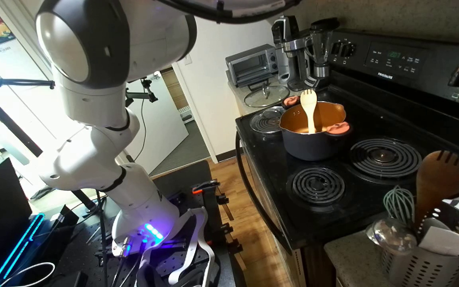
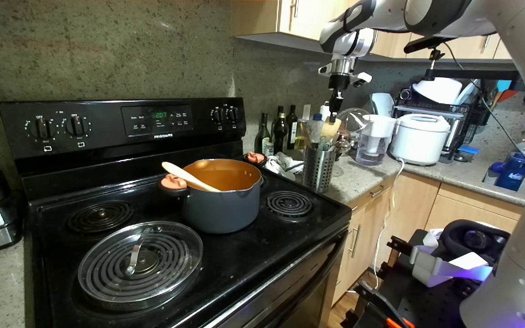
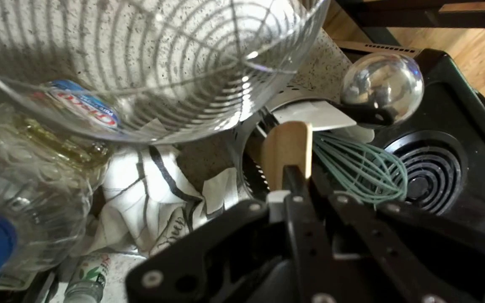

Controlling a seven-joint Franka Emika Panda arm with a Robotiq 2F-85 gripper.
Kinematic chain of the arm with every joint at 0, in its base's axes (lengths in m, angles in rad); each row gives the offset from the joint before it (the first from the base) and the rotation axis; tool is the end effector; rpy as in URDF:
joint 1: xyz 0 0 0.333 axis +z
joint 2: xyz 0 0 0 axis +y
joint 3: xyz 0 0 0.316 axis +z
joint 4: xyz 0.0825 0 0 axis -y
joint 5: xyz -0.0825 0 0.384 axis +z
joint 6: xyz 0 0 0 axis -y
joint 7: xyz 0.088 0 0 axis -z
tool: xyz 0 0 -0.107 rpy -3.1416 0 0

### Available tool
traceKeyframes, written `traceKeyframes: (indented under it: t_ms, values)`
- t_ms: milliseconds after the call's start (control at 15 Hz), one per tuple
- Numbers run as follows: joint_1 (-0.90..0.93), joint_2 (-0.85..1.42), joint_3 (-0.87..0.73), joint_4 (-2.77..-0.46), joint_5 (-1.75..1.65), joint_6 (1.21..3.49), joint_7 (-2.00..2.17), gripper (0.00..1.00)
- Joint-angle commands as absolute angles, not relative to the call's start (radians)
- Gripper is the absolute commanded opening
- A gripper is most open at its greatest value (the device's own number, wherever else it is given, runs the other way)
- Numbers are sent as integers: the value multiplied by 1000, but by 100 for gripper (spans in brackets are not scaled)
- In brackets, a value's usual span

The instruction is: Remove the wooden spatula from the the holder and place it inside the pot on the stove

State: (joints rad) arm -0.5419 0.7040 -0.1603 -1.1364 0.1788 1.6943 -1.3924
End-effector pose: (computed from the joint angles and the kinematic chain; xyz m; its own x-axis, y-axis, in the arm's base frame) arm 0.5893 -0.4333 0.3831 0.7749 0.6306 0.0435 0.6292 -0.7630 -0.1482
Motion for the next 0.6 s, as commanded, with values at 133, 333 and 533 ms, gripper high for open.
traceKeyframes:
  t_ms: [133, 333, 533]
  values:
    - [-538, 664, -157, -1164, 185, 1744, -1402, 2]
    - [-536, 636, -156, -1175, 189, 1776, -1401, 2]
    - [-535, 598, -157, -1185, 193, 1794, -1393, 2]
